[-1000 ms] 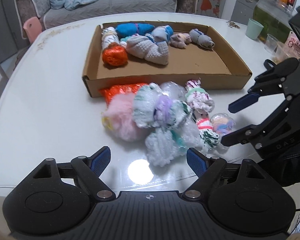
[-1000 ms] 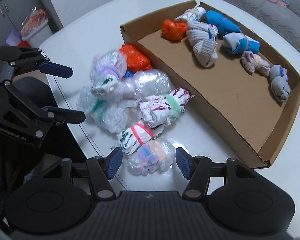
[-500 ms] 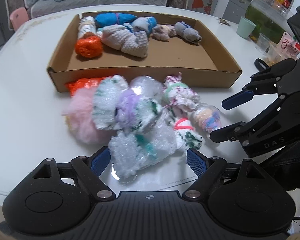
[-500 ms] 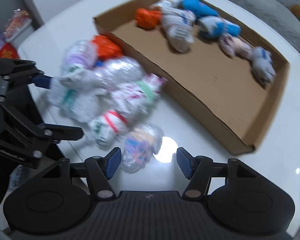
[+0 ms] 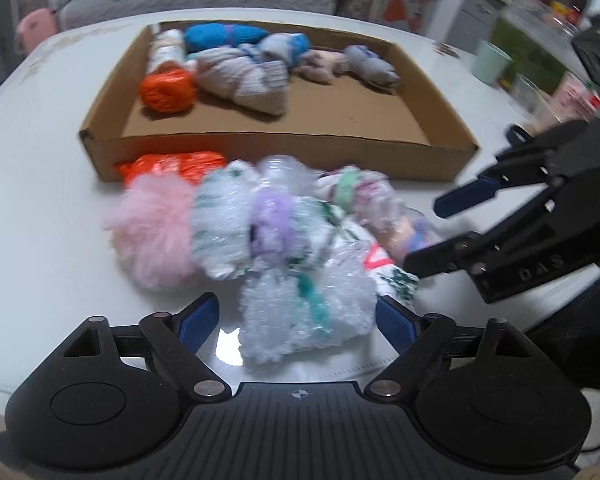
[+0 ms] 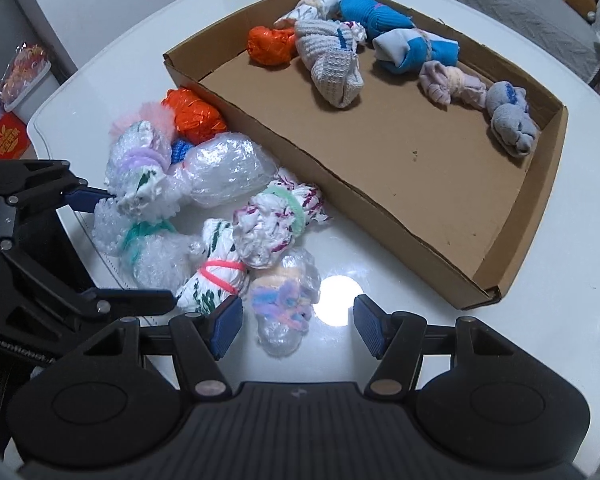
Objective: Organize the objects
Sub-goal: 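Grasp bubble-wrapped teal bundle with left tool while right tool grasps pastel bagged sock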
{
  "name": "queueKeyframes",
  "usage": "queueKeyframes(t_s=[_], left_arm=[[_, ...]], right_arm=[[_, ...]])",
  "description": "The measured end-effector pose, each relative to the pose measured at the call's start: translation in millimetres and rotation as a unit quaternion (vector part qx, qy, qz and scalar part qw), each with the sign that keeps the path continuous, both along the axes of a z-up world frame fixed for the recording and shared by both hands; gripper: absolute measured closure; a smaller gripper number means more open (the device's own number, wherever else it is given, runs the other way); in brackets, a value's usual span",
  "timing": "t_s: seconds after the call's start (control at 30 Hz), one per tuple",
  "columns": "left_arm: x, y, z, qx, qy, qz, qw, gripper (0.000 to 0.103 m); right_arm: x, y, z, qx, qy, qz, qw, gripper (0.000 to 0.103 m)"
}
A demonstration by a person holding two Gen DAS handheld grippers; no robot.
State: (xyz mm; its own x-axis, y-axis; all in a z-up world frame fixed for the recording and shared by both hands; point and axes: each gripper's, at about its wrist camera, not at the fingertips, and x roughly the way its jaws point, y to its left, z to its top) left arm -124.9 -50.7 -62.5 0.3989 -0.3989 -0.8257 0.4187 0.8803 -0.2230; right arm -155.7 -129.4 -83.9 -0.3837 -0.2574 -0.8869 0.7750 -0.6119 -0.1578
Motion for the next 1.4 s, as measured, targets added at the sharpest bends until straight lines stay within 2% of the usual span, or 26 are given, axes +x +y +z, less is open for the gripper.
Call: queueKeyframes(t_s=[0.13, 0.3, 0.4, 0.47, 0.57, 0.7, 0.73, 0.83, 1.07, 1.2, 1.4], left_arm=[[-1, -1, -2, 0.004, -0.007, 0.015, 0.9999, 0.01], [-3, 4, 9, -0.042, -0.014, 0.03, 0.9986, 0.009], [1, 1, 1, -0.018, -0.009, 0.033, 0.9993, 0.01], [6, 4, -4, -0.029, 0.004, 0.043, 0.9986, 0.011], [9, 6, -5, -0.037, 0.006, 0.052, 0.998, 0.015], [8, 7, -3, -0.036, 0.005, 0.048, 0.9982, 0.034], [7, 7, -3, -0.036, 0.006, 0.047, 0.9982, 0.035], [5, 10, -3, -0.038, 0.009, 0.046, 0.9982, 0.039], [0, 15, 1, -0.031, 0.041, 0.032, 0.9982, 0.041], [0, 17, 1, -0.049, 0.076, 0.013, 0.9958, 0.041], [1, 19, 0, -0.057, 0.088, 0.009, 0.9945, 0.04]], right_arm=[[-6, 1, 0, -0.01, -0.007, -0.008, 1.0, 0.049], [-5, 3, 3, -0.019, -0.014, -0.009, 1.0, 0.051], [-9, 4, 0, -0.009, -0.015, -0.019, 1.0, 0.052], [-11, 7, -2, 0.001, -0.011, -0.031, 0.999, 0.051], [-14, 9, -2, -0.002, -0.014, -0.039, 0.999, 0.055], [-13, 7, -2, -0.005, -0.016, -0.034, 0.999, 0.059], [-13, 7, -2, -0.004, -0.017, -0.033, 0.999, 0.061], [-12, 5, -4, 0.002, -0.019, -0.028, 0.999, 0.073], [-10, 10, 2, -0.001, -0.019, -0.025, 1.0, 0.075], [-11, 11, 4, 0.003, -0.015, -0.027, 1.0, 0.075], [-10, 11, 5, 0.002, -0.015, -0.022, 1.0, 0.075]])
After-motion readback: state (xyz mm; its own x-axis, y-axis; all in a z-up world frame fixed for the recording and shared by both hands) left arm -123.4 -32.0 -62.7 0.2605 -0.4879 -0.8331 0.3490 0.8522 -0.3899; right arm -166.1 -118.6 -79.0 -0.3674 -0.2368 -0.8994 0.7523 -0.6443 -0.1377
